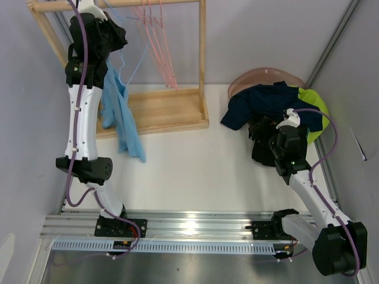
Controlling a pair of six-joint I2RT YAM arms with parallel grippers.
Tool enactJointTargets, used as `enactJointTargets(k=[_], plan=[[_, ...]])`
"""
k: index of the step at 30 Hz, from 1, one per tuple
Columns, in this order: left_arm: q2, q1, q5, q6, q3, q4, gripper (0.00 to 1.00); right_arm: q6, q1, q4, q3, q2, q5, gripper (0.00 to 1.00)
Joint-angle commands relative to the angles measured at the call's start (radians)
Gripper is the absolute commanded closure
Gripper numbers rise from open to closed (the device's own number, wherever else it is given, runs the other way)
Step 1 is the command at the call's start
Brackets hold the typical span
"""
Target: Remove the shorts from the hanger
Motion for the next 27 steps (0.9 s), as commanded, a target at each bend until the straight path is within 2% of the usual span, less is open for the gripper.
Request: enactJointTargets(k=[1,4,6,8,9,10,12,13,14,19,23,27], plan=[[-0.09,-0.018,0.012,0.015,-0.058,0.036,0.89,0.012,0.009,0.046,-0.004,-0.017,-0.012,0.01],[-0.121,-0.018,-0.005,0.035,-0.088,0.019,0.8,0.012,0.015,0.039,-0.009,-0.031,-0.008,0.01],[-0.132,-0.018,-0.013,0.052,-0.095,-0.001,0.78,0.015,0.023,0.03,-0.009,-0.038,-0.005,0.01],[-0.137,-0.018,-0.018,0.061,-0.092,-0.013,0.7,0.015,0.027,0.024,-0.009,-0.051,0.003,0.0],[-0.138,-0.02,-0.016,0.066,-0.092,-0.025,0.65,0.017,0.033,0.016,-0.009,-0.055,0.005,0.01],[-0.14,-0.018,-0.015,0.069,-0.094,-0.03,0.55,0.017,0.036,0.012,-0.008,-0.06,0.006,0.01],[-0.141,-0.018,-0.007,0.073,-0.094,-0.041,0.42,0.018,0.043,0.001,-0.009,-0.075,0.017,0.01],[-0.146,-0.018,-0.007,0.073,-0.095,-0.05,0.29,0.017,0.049,-0.003,-0.009,-0.08,0.022,0.01],[-0.15,-0.018,-0.005,0.075,-0.095,-0.053,0.26,0.017,0.05,-0.007,-0.009,-0.087,0.023,0.0],[-0.205,-0.018,-0.031,0.092,-0.127,-0.064,0.16,0.017,0.061,-0.017,-0.011,-0.109,0.034,0.01],[-0.331,-0.009,-0.16,0.124,-0.258,-0.027,0.14,0.017,0.078,-0.051,-0.011,-0.117,0.037,0.01],[-0.371,0.047,-0.223,0.101,-0.318,-0.039,0.15,0.017,0.098,-0.053,-0.009,-0.121,0.045,0.01]])
